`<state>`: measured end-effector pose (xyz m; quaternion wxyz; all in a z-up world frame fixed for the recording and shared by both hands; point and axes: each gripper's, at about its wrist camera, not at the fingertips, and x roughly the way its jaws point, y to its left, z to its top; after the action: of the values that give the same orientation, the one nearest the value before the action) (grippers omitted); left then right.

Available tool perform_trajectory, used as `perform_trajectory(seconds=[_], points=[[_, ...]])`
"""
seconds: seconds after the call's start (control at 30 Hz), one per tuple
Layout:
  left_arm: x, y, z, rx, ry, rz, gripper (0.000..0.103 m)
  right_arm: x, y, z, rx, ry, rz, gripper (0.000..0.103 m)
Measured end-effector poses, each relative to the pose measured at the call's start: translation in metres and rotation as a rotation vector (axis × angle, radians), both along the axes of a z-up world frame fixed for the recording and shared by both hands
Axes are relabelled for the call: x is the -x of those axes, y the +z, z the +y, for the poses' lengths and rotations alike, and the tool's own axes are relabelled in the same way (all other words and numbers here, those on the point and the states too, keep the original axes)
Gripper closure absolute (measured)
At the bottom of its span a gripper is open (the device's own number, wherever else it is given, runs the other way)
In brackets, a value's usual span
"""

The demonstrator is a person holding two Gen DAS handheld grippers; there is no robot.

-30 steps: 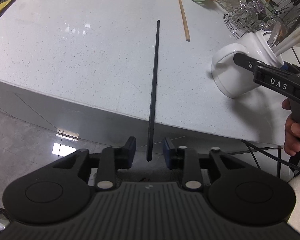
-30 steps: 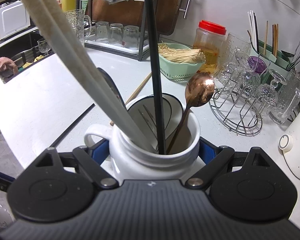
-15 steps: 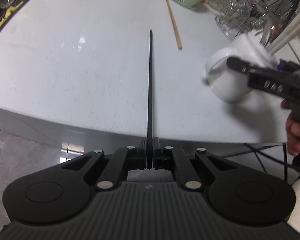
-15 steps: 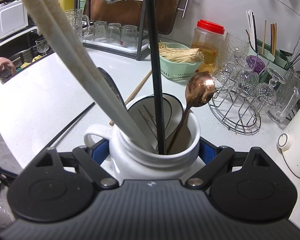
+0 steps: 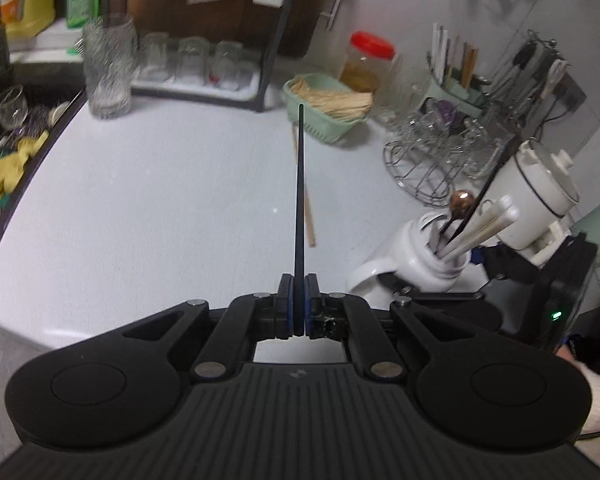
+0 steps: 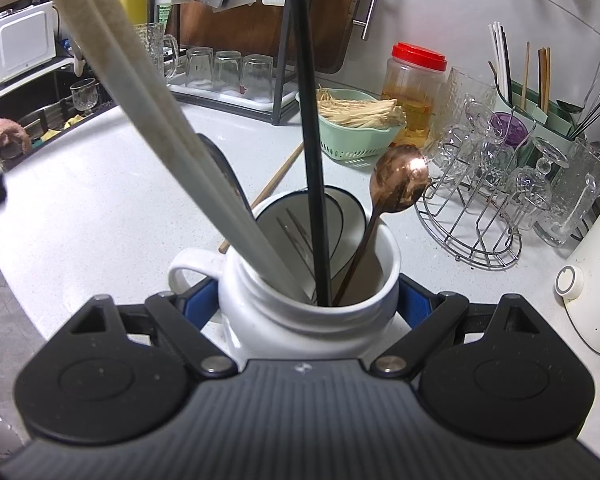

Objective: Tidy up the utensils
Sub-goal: 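Lift the black chopstick with the left tool toward the jar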

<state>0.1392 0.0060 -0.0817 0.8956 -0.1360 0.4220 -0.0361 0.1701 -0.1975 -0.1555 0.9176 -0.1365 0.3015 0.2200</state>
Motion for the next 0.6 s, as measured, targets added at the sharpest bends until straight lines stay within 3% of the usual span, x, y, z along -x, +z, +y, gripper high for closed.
perform_trajectory(seconds=[0.23, 0.6], points=[[-0.013, 0.046, -0.002, -0.014, -0.138, 0.042, 0.097, -0.001, 0.0, -0.001, 0.002, 0.02, 0.0, 0.01], [-0.045, 0.107, -0.01, -0.045, -0.432, 0.252, 0.097, -0.003, 0.0, -0.002, 0.011, 0.039, -0.001, 0.01]])
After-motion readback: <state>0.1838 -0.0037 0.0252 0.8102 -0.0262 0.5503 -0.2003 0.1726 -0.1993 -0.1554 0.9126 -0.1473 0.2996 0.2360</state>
